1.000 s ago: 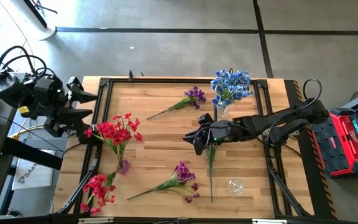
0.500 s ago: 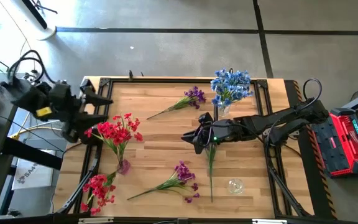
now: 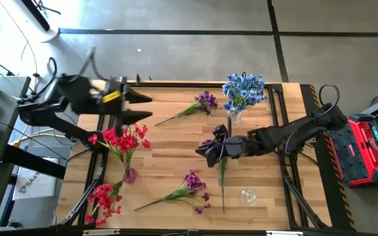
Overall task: Sort flowers into vase by color
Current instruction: Put the top violet flower into the bottom transparent flower vase
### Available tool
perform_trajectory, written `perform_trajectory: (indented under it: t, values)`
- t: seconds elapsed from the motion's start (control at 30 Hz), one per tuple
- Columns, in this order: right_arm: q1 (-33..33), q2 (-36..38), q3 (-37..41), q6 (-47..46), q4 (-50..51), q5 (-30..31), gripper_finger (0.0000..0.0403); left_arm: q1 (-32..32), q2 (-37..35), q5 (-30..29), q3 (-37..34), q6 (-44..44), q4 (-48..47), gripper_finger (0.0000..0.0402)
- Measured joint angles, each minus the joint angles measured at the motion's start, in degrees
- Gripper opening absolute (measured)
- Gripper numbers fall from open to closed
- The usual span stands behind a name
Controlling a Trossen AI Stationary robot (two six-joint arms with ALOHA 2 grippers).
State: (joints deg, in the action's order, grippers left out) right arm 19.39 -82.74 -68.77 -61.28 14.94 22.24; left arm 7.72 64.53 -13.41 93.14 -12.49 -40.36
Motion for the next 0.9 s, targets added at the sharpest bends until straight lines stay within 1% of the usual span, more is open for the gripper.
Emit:
perform_trajectory:
  t: [0.23,0.47,0.63,0.8,0.9]
  values:
    - [2.83,0.00,0.00,-13.09,9.37,3.32,0.0103,-12.34,6.48,11.21,-0.02,0.68,-3.42,0.0229]
    - [5.65,0.00,0.00,-24.64,16.09,3.58,0.0103,-21.15,13.77,21.11,-0.04,4.49,-3.58,0.0229]
    - [7.45,0.00,0.00,-30.08,19.02,6.21,0.0103,-25.61,17.87,24.79,-0.04,7.81,-3.56,0.0229]
    - [7.81,0.00,0.00,-33.59,21.76,6.74,0.0103,-28.95,21.06,25.24,-0.04,11.38,-3.56,0.0229]
    - [7.77,0.00,0.00,-33.81,22.10,7.56,0.0103,-30.53,23.40,25.57,-0.04,13.11,-3.65,0.0229]
